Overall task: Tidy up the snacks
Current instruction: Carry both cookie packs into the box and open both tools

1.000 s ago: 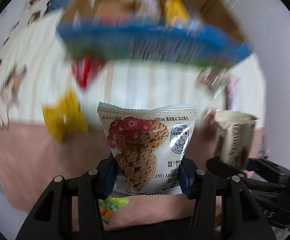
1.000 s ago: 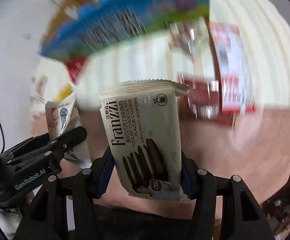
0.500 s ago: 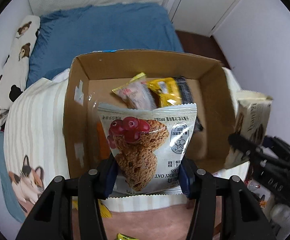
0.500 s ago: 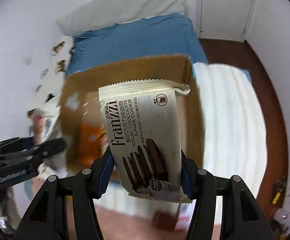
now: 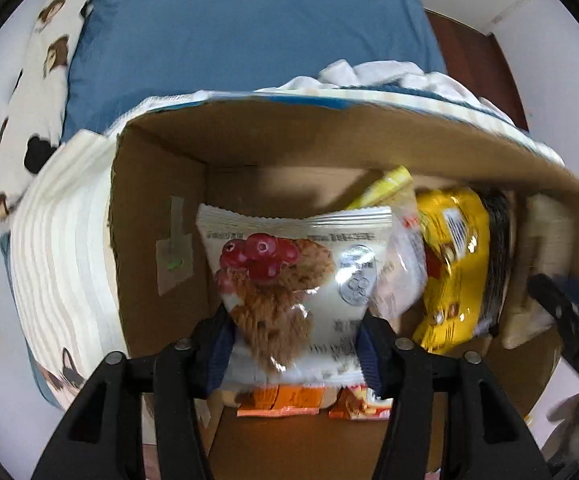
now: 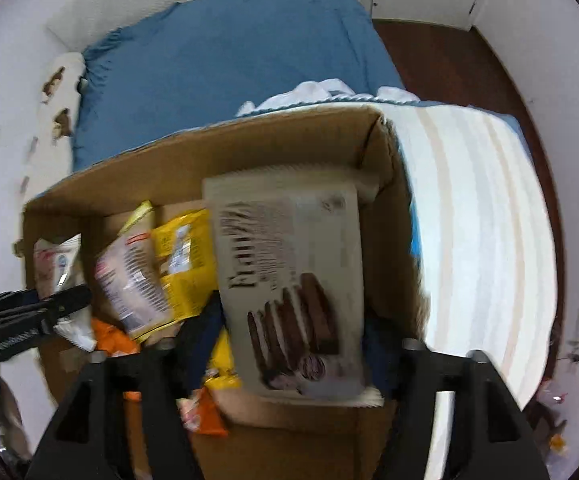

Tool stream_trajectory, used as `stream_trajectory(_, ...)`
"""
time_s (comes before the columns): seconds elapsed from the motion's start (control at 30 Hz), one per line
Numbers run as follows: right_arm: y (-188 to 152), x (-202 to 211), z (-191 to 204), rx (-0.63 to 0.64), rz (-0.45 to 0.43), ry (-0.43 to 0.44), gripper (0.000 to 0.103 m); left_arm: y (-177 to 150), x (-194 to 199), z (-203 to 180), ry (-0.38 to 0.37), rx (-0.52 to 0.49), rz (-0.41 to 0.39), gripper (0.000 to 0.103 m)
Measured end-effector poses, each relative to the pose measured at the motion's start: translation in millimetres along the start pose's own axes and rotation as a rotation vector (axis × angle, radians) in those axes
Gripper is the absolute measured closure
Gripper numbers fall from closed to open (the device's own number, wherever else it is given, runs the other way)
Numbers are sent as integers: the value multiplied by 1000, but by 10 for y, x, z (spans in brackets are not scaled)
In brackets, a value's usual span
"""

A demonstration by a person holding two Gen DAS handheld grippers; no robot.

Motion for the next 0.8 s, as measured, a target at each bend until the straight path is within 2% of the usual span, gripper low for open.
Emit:
stream_trajectory(0.03, 11, -24, 27, 7, 5, 4, 20, 21, -6, 3, -8, 7, -7, 25)
stream_trajectory(0.07, 31, -36, 65, 12, 4, 7, 15, 35, -1, 5, -5, 10, -15, 19)
stream_trajectory(0.1, 38, -62, 82, 17, 2, 5, 14, 50, 26, -2, -4, 12, -29, 17)
stream_trajectory(0.2, 55, -75, 122, 31, -3, -14, 13, 60, 76, -62, -13, -6, -41, 16)
stream_trajectory(0.33, 38, -69, 123, 20, 3, -4, 11, 10, 100, -99, -44, -15, -43, 11)
stream_trajectory(0.47, -20, -67, 121, 15, 1, 4, 9, -62, 133, -149, -47, -27, -60, 11)
stream_trajectory(0.57, -108, 1, 115, 16, -36, -2, 9, -151, 174, -167, -62, -26, -89, 11)
stream_trajectory(0.8, -455, 139, 147, 30, -128, -10, 9, -459, 452, -117, -36, -12, -258, 11)
Point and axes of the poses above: each gripper's, at about its wrist camera, not at the fingertips, and x roughly against the way its jaws point, z to its left, y to its top, the point moved 6 cm from there along -x, roughly the way its jaws point, and after that the axes turned 3 degrees about z, right-handed, at the moved point
